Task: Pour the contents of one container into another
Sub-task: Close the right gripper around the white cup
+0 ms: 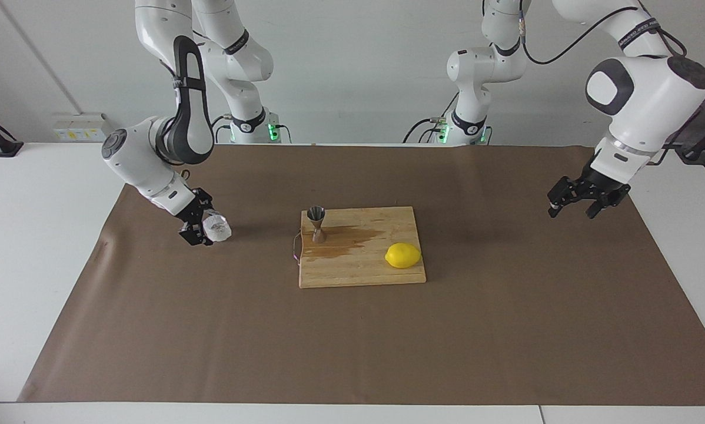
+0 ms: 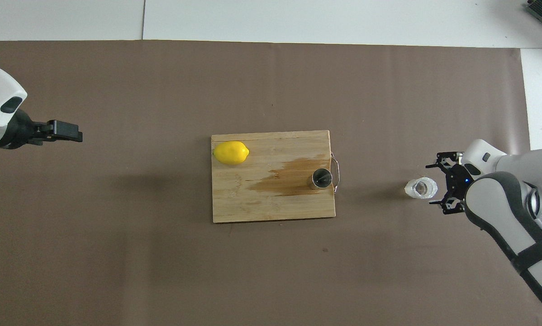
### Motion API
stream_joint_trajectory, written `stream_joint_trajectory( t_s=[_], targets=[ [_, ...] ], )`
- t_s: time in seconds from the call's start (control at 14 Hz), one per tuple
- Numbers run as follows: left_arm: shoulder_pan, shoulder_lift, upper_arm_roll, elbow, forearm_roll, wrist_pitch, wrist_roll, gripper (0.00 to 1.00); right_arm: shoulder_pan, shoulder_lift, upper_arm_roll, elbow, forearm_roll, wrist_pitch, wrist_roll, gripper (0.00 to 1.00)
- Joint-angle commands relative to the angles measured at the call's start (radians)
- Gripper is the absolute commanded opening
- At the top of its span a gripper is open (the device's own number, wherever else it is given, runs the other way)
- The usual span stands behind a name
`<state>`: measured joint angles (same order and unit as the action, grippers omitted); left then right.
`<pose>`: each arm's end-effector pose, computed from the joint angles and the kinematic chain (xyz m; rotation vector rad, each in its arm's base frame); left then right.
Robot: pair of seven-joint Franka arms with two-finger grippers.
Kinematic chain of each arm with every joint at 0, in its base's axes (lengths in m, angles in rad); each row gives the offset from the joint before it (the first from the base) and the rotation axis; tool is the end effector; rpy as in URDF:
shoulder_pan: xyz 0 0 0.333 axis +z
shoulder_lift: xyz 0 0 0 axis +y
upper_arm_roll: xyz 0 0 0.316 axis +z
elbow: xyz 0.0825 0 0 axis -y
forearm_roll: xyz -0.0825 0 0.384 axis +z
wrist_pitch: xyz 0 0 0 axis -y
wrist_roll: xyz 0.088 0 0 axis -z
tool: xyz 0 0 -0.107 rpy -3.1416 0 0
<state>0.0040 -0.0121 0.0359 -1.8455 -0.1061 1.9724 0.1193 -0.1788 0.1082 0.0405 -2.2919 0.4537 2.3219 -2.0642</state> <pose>0.5728 0.0162 0.5365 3.0433 -0.0680 0.2234 0.5132 -0.0634 0.2986 -2.0229 -2.0837 -0.3701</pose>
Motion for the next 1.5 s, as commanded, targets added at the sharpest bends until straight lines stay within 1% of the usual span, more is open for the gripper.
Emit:
stream_joint_trajectory(
  t_s=[0.0, 0.14, 0.21, 0.29, 0.36, 0.43, 0.5, 0.72, 0.79, 0.86, 1.0, 1.15, 1.29, 1.43],
  targets=[
    [-0.012, -0.062, -0.017, 0.058, 0.083, -0.131, 0.008, 1.0, -0.007, -0.004, 0.009, -0.027, 0.034, 0.025, -0.034, 1.0],
    [-0.018, -0.06, -0.056, 0.142, 0.097, -0.24, 0.005, 1.0, -0.007, -0.004, 0.009, -0.027, 0.034, 0.025, -0.036, 1.0],
    [-0.019, -0.059, -0.062, 0.175, 0.098, -0.286, 0.005, 1.0, -0.004, -0.005, 0.009, -0.027, 0.034, 0.025, -0.036, 0.87],
    [-0.019, -0.054, -0.074, 0.202, 0.1, -0.331, 0.005, 1.0, -0.004, -0.004, 0.009, -0.027, 0.036, 0.025, -0.036, 0.58],
    [-0.019, -0.052, -0.089, 0.215, 0.098, -0.36, 0.002, 1.0, -0.005, -0.004, 0.01, -0.027, 0.036, 0.022, -0.036, 0.34],
    [-0.019, -0.058, -0.094, 0.206, 0.097, -0.365, 0.002, 1.0, -0.007, -0.004, 0.01, -0.026, 0.04, 0.018, -0.036, 0.07],
    [-0.016, -0.065, -0.094, 0.189, 0.095, -0.365, -0.003, 1.0, -0.007, -0.005, 0.009, -0.024, 0.063, 0.01, -0.036, 0.0],
    [-0.004, -0.077, -0.091, 0.171, 0.095, -0.363, -0.003, 1.0, -0.002, -0.021, 0.012, 0.003, 0.085, -0.013, -0.013, 0.0],
    [-0.002, -0.089, -0.088, 0.143, 0.095, -0.354, -0.003, 1.0, 0.001, -0.028, 0.015, 0.024, 0.083, -0.036, 0.03, 0.0],
    [-0.002, -0.091, -0.088, 0.144, 0.095, -0.363, -0.003, 1.0, 0.016, -0.031, 0.025, 0.046, 0.083, -0.056, 0.076, 0.0],
    [-0.01, -0.075, -0.093, 0.185, 0.095, -0.368, -0.033, 1.0, 0.082, -0.036, 0.025, 0.087, 0.077, -0.068, 0.165, 0.0],
    [-0.001, -0.074, -0.112, 0.189, 0.095, -0.352, -0.066, 1.0, 0.136, -0.039, 0.025, 0.111, 0.057, -0.067, 0.261, 0.0],
    [0.034, -0.065, -0.161, 0.189, 0.094, -0.352, -0.079, 1.0, 0.191, -0.036, 0.025, 0.147, -0.004, -0.067, 0.379, 0.0],
    [0.016, -0.069, -0.162, 0.181, 0.092, -0.349, -0.121, 1.0, 0.248, -0.035, 0.025, 0.187, -0.105, -0.068, 0.528, 0.0]
  ],
)
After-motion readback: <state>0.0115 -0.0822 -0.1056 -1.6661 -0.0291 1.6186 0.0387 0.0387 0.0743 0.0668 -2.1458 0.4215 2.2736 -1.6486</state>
